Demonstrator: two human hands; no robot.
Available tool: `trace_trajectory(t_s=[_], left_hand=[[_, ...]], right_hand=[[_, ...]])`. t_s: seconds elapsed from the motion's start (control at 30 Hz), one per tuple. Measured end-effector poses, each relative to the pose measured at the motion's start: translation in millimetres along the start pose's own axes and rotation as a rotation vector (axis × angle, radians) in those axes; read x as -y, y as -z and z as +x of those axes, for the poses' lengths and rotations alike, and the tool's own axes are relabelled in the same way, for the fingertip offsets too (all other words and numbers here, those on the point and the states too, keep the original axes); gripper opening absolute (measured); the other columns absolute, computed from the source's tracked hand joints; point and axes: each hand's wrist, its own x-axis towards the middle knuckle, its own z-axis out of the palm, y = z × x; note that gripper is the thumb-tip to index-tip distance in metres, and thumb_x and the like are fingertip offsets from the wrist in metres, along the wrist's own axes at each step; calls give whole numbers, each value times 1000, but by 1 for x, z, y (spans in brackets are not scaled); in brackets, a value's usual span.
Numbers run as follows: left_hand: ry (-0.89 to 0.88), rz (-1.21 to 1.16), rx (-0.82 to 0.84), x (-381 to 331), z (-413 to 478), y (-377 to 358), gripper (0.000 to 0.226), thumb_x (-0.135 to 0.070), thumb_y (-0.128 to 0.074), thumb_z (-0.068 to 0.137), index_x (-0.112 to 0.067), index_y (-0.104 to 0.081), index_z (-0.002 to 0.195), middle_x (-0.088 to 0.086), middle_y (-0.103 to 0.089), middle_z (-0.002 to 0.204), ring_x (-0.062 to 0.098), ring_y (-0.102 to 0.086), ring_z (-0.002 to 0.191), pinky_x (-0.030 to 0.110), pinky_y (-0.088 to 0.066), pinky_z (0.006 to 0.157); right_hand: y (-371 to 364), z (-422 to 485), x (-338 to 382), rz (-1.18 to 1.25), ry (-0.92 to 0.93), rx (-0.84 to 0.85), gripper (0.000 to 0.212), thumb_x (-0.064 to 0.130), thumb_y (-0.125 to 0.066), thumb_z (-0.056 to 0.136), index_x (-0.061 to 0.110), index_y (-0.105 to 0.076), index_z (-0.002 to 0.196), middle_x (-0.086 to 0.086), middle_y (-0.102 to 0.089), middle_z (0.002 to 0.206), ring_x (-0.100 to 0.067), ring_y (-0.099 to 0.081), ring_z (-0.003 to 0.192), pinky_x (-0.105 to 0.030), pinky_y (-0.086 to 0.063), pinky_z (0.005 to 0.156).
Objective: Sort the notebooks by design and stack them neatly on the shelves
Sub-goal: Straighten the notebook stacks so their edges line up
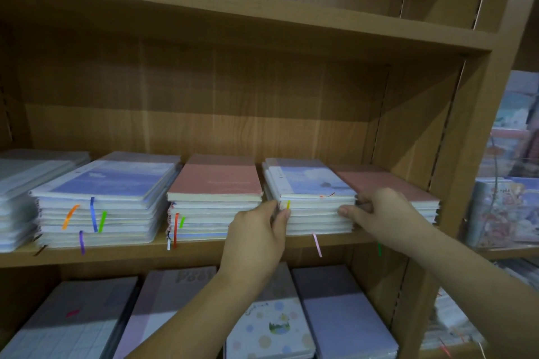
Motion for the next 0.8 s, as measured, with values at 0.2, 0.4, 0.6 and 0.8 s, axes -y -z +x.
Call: trace_trajectory(t_s=[0.2,0.4,0.6,0.8], left_hand=[[19,-23,-9,1,2,-6,32,-39,-52,104,-20,-67,83,-4,-61,61,16,-57,60,40,-49,60],[-35,94,-8,-3,6,-6,34,-34,-52,103,-21,-49,72,6,-59,60,28,-54,58,35,-36,54],[-45,-48,-26,10,-28,36,15,-34,-62,95,-23,-71,88,-6,-65,64,8,-60,59,34,-50,57],[114,29,-224,54,-58,107,15,-34,-65,89,-24,-75,92,-16,-65,66,-1,-61,61,29,-53,60]], right_hand=[[-1,7,0,-62,4,30,44,51,-66,92,14,-58,69,-1,-51,59,-16,-51,58,-29,-30,49],[2,9,-1,-103,25,54,45,52,-66,92,13,-54,72,-2,-59,71,-18,-56,68,-29,-33,51],[14,-13,21,-317,182,-290,32,51,-64,91,20,-71,86,0,-64,75,-26,-62,74,-33,-44,60],[-45,-36,116,219,288,-159,30,45,-71,86,15,-71,82,0,-69,73,-17,-66,72,-36,-55,70]])
